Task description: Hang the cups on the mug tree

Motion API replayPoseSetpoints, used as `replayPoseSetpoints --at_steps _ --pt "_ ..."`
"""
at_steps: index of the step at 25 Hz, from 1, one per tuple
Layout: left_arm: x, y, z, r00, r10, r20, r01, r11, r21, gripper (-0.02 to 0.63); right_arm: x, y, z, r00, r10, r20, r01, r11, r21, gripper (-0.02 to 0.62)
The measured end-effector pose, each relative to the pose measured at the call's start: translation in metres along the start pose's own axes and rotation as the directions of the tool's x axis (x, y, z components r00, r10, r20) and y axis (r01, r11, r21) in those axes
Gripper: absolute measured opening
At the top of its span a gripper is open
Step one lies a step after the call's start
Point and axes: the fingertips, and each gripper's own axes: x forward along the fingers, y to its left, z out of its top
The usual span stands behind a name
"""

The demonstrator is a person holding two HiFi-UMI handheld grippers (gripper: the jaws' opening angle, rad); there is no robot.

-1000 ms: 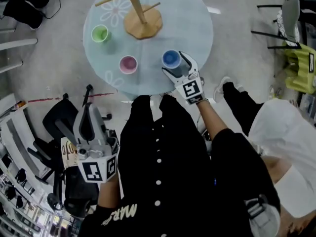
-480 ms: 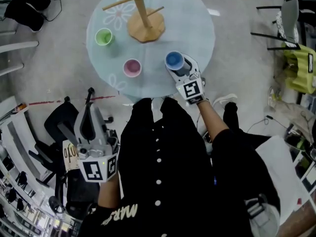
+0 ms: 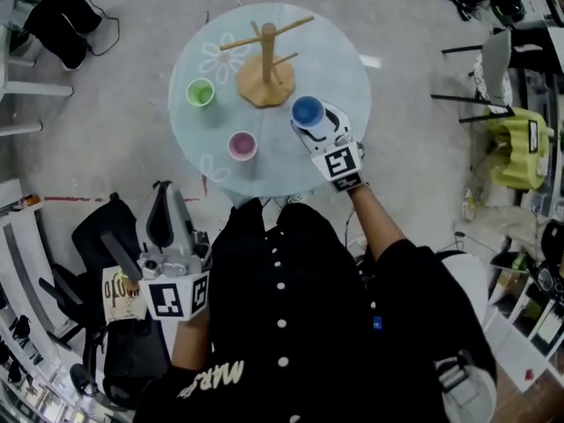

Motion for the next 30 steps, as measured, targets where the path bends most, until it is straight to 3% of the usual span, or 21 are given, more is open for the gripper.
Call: replayPoseSetpoints --at_steps 9,23,30 --pt "-0.007 0.015 0.030 0.998 0.026 0.059 -0.026 1.000 0.003 -0.006 0.014 0.007 0.065 0.998 0.053 -0.035 -0.057 0.993 -0.105 0.267" --pt "-0.019 0.026 0.054 0.992 0.052 0.117 -0.052 0.999 -0.001 -0.006 0.007 0.002 0.140 0.998 -0.006 0.066 0.014 0.992 -0.128 0.267" --pt "-0.024 0.031 0.054 0.992 0.060 0.114 -0.060 0.998 0.001 -0.006 0.016 0.004 0.155 0.995 -0.008 0.096 0.020 0.991 -0.129 0.267"
